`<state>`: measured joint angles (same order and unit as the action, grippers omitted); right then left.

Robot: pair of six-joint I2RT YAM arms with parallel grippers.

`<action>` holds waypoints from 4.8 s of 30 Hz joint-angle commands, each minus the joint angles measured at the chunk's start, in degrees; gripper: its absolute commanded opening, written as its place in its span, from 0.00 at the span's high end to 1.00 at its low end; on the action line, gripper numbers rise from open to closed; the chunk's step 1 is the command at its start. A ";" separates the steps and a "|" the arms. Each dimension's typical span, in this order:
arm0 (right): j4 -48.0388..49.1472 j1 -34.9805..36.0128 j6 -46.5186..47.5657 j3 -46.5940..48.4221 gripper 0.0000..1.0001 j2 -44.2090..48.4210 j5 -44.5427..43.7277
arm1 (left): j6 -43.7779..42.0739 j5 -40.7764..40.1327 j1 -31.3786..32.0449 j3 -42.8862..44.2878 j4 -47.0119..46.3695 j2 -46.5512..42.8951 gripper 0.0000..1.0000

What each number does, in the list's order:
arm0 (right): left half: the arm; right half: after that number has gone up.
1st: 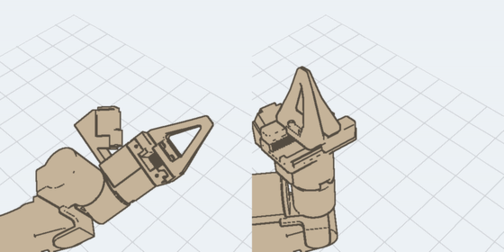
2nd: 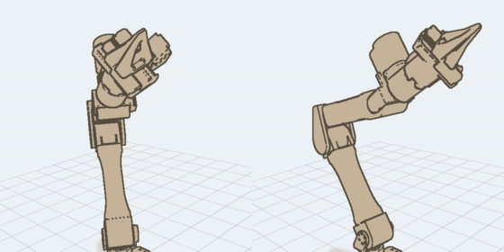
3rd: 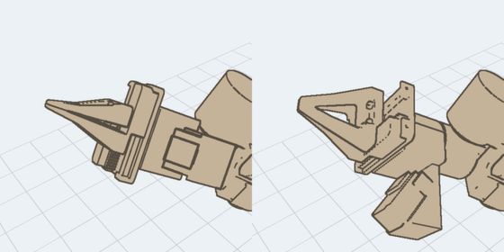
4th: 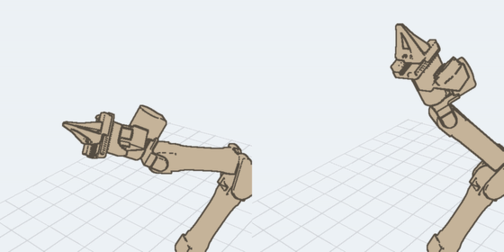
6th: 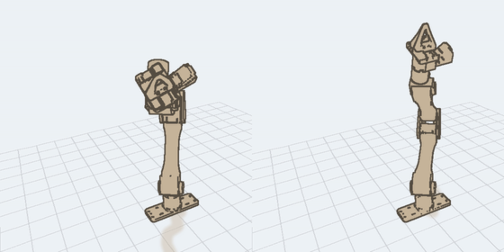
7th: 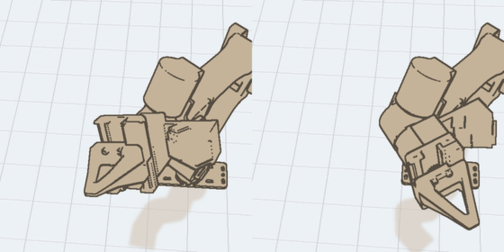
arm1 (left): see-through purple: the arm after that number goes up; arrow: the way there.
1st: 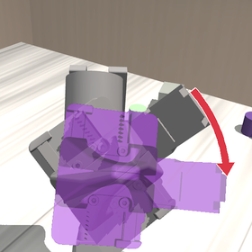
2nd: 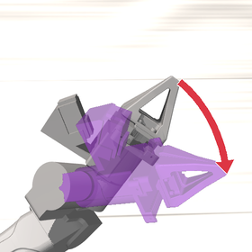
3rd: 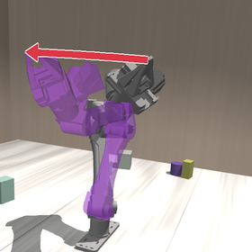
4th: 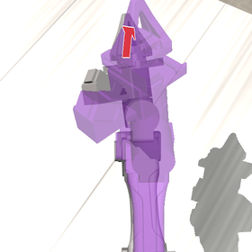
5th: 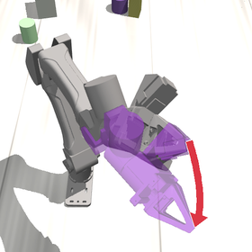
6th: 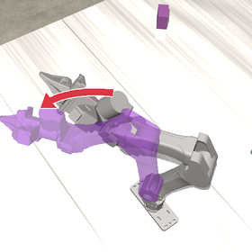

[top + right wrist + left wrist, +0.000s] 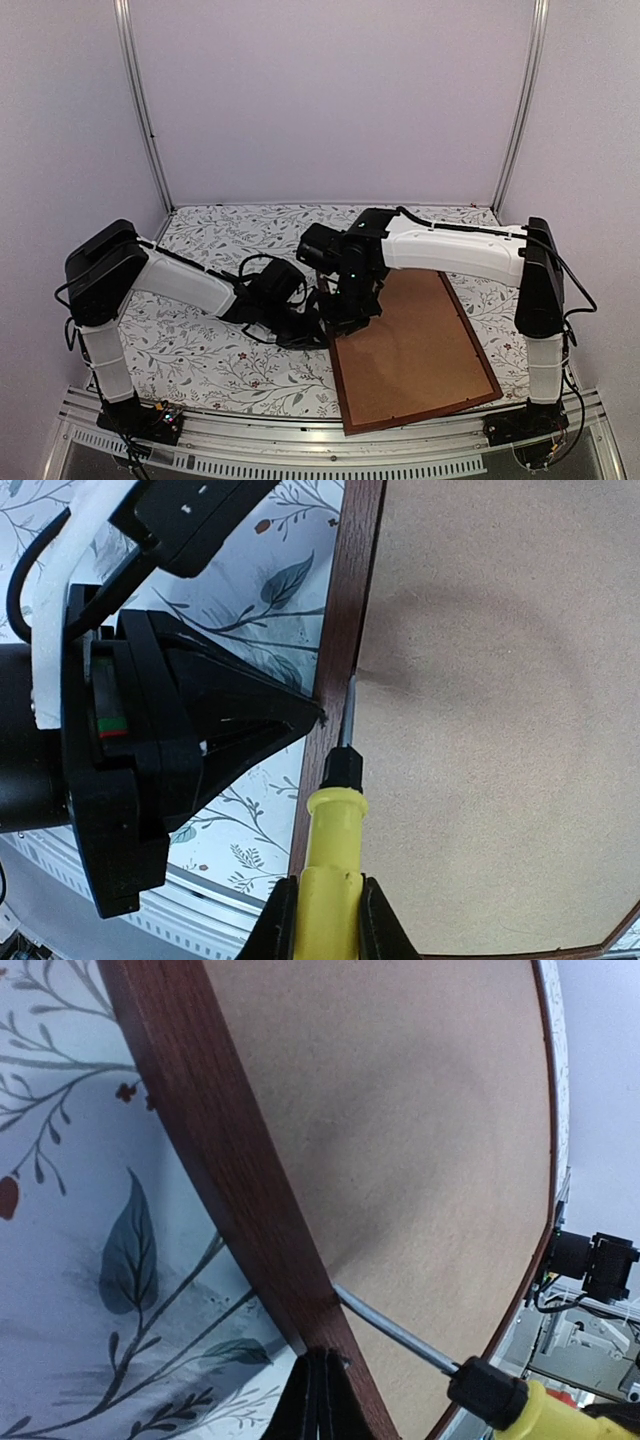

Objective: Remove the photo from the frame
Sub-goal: Release the fastener from the backboard, then move the photo frame to the center of the board.

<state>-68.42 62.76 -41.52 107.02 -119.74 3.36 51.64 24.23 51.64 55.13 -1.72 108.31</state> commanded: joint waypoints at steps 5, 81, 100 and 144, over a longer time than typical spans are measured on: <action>16.79 1.66 4.54 -6.66 1.00 10.80 8.26 | -1.18 -0.95 2.59 2.47 -3.35 -3.02 0.97; 34.57 -19.42 3.30 -51.04 1.00 48.11 8.24 | -9.94 -24.07 3.10 26.08 30.21 10.17 0.53; 35.71 -19.43 2.67 -50.86 1.00 47.23 9.45 | -11.73 -26.48 3.08 24.21 30.07 9.02 0.60; 39.90 -19.35 2.61 -52.88 1.00 45.86 15.43 | -10.88 -21.27 -4.82 16.01 25.26 2.50 0.92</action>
<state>-31.77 43.79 -39.05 54.63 -72.75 16.14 39.83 0.19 46.37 73.14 24.23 113.32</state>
